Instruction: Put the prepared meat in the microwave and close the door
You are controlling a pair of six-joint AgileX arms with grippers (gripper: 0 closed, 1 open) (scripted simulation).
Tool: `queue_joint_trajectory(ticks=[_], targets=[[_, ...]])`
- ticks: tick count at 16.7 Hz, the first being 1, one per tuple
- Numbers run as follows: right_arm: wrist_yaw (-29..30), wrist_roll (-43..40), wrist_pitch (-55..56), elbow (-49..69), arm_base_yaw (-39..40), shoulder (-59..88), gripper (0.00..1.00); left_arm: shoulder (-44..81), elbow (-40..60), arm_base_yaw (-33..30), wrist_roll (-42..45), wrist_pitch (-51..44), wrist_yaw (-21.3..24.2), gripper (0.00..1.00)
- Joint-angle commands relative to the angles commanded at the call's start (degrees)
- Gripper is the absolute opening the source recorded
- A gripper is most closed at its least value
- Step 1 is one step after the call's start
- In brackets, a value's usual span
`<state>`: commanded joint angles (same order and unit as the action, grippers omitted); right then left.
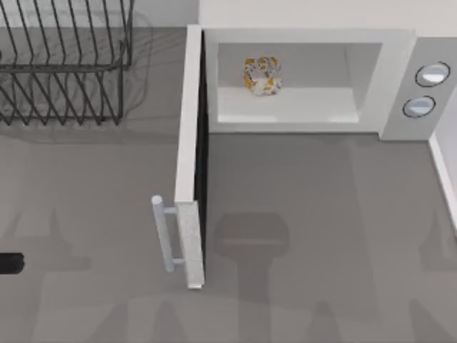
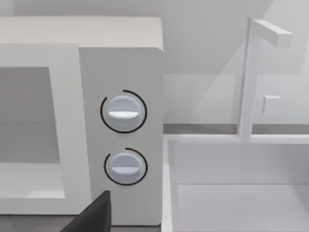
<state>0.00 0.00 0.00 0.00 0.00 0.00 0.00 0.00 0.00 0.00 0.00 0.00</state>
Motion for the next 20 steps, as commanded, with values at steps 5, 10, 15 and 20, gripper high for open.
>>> queue_joint_trajectory(ticks=[5, 10, 15, 20], targets=[[0.00, 0.00, 0.00, 0.00, 0.00, 0.00, 1.00, 0.00, 0.00, 0.00, 0.00, 0.00, 0.00, 0.00], [0.00, 0.00, 0.00, 0.00, 0.00, 0.00, 1.00, 0.00, 0.00, 0.00, 0.00, 0.00, 0.00, 0.00], [0.00, 0.00, 0.00, 0.00, 0.00, 0.00, 1.00, 0.98, 0.47, -0.60, 0.01, 0.70, -0.47, 0.00], [0.00, 0.00, 0.00, 0.00, 0.00, 0.00, 1.00, 9.91, 3.95, -4.65, 0.16, 5.94, -4.71, 0.00]])
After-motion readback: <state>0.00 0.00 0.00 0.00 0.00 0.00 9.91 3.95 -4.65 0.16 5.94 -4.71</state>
